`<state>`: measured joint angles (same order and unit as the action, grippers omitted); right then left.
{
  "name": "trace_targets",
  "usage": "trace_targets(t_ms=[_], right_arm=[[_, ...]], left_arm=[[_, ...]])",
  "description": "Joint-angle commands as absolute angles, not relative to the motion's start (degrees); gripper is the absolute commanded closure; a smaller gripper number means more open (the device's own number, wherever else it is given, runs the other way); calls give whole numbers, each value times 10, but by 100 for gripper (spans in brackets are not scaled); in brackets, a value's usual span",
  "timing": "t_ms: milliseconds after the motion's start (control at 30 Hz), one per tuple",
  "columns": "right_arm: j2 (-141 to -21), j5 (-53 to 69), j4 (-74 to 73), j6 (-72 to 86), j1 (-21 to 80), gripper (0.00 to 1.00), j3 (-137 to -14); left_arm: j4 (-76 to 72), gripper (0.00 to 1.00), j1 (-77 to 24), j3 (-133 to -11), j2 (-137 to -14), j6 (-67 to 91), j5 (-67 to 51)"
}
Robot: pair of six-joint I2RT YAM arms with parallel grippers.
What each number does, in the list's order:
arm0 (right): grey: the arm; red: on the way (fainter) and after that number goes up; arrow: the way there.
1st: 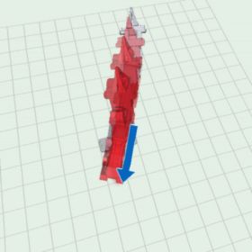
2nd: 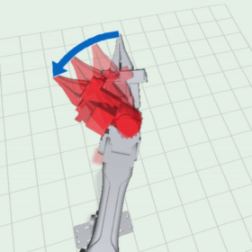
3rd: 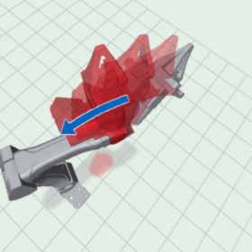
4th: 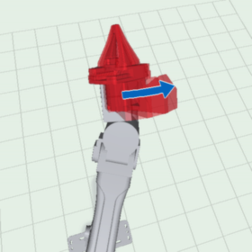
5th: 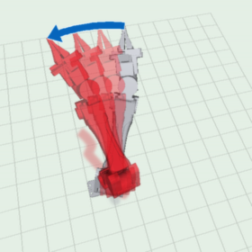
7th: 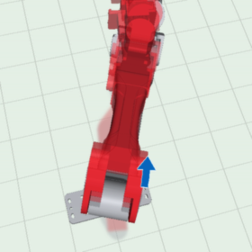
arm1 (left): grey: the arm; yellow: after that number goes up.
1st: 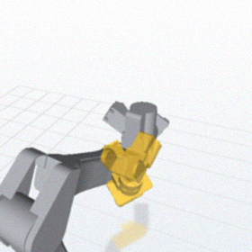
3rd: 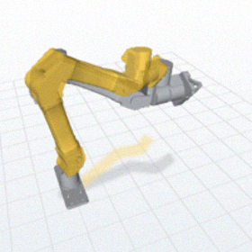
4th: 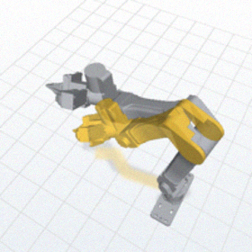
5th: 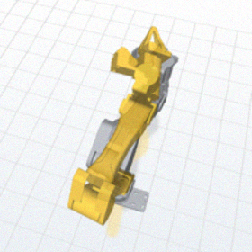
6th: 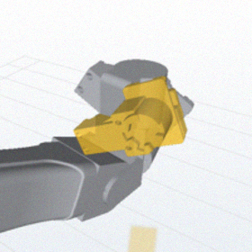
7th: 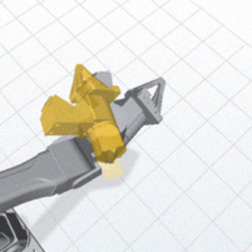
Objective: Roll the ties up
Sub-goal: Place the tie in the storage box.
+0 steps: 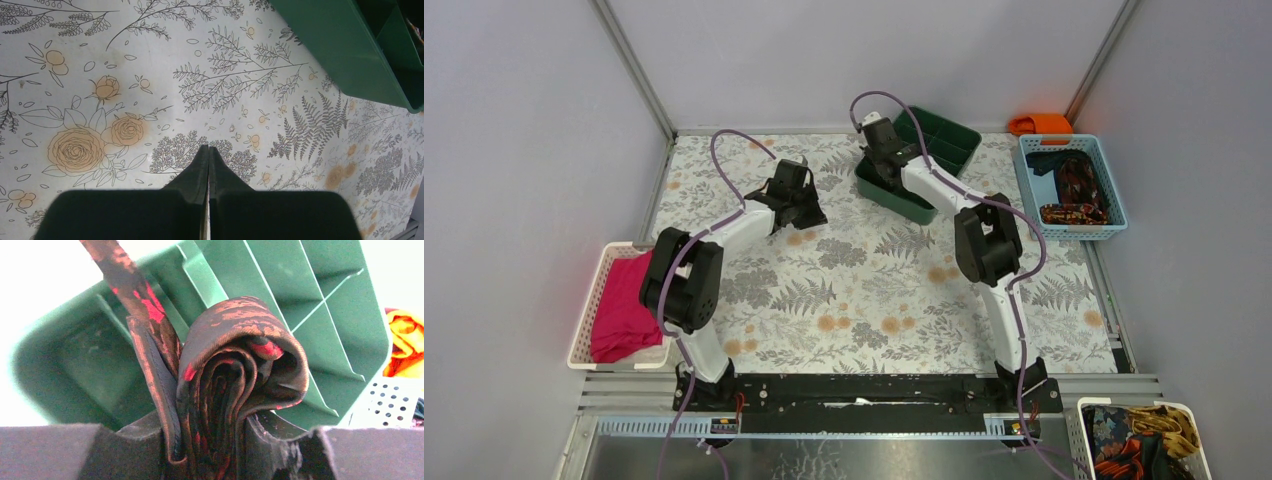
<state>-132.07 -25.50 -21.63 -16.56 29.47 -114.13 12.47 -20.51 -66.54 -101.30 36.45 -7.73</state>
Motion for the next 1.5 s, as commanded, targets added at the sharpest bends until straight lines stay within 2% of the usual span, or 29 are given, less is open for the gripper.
trace_targets(t_ms=[0,267,800,1000,1467], right_arm=[[-1279,-289,-164,-176,313,100,-1137],[-1315,-269,-193,-186,313,100,-1160],[-1302,-114,-146,-212,314,100,-1067],[-1340,-34,-216,-214,312,100,-1120],[-1332,-76,-165,-227,310,100,-1126]], left_arm=[[120,100,-200,-670,-1014,352,-87],[114,100,-198,-667,-1021,353,-100],[108,100,-194,-662,-1034,354,-105],[105,100,-193,-661,-1035,354,-109],[101,100,-191,-660,-1044,352,-113]])
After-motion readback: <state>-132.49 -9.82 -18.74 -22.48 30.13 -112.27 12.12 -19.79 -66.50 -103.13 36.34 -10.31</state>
